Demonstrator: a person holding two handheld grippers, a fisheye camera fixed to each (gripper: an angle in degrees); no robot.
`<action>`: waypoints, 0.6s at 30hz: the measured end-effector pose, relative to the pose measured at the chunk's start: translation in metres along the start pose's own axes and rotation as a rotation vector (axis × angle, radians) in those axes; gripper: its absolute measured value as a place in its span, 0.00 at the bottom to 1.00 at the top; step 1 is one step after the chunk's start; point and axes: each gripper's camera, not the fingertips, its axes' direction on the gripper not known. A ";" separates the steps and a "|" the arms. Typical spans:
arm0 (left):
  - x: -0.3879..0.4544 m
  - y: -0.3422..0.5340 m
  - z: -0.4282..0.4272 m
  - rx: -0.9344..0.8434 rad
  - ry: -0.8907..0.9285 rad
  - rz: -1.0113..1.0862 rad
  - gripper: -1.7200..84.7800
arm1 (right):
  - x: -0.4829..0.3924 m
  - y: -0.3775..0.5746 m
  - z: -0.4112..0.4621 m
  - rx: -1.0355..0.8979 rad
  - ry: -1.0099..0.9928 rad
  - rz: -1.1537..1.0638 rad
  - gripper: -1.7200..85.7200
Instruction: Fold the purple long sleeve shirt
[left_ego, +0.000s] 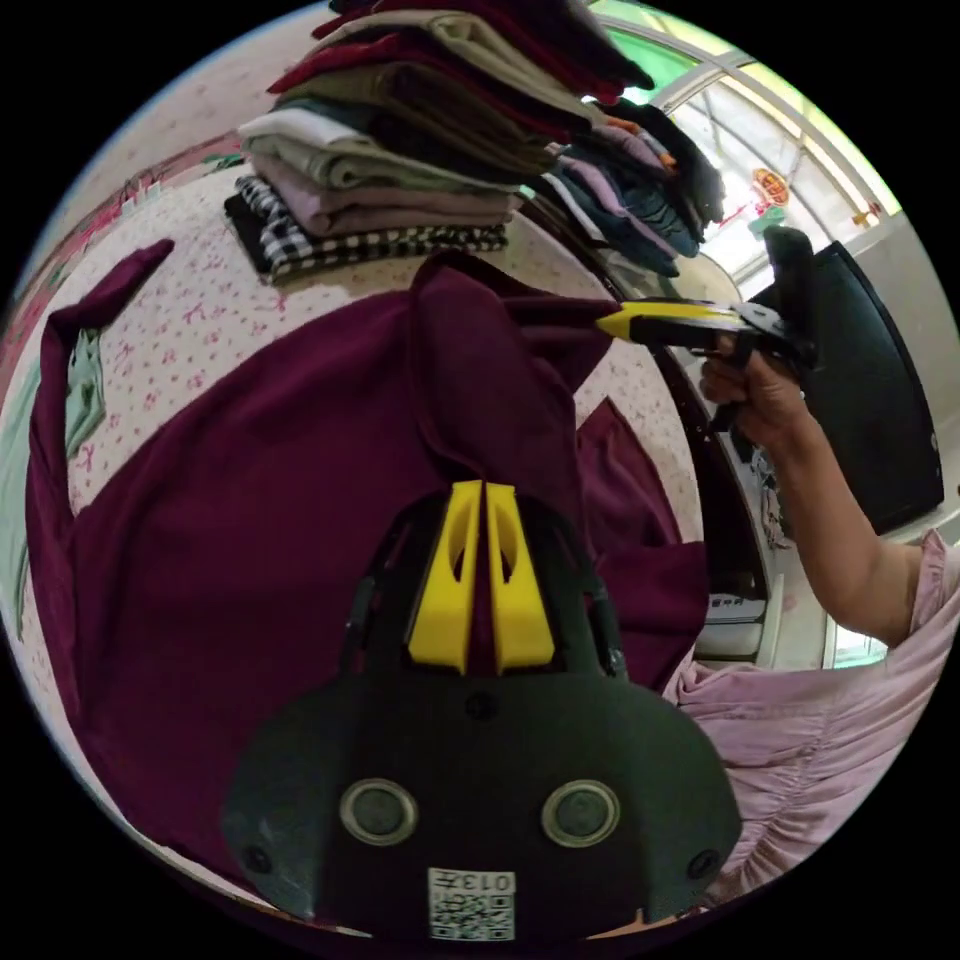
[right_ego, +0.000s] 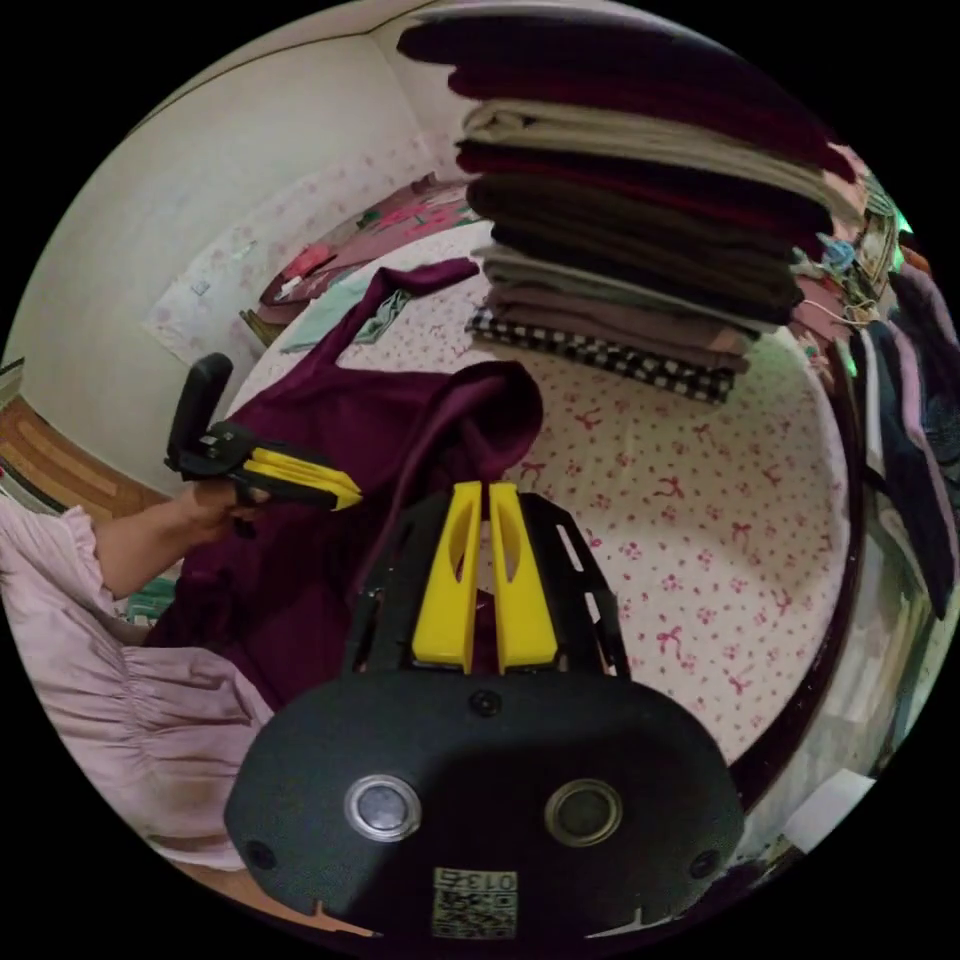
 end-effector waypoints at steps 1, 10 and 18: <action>0.005 -0.003 -0.005 0.036 0.017 0.016 0.02 | 0.001 0.002 -0.025 0.019 0.025 0.017 0.03; -0.006 -0.003 0.007 0.028 -0.108 -0.055 0.02 | 0.055 0.055 -0.049 0.046 0.239 0.313 0.05; 0.000 0.007 0.011 0.026 -0.166 -0.074 0.02 | 0.044 0.087 0.005 0.008 0.187 0.330 0.12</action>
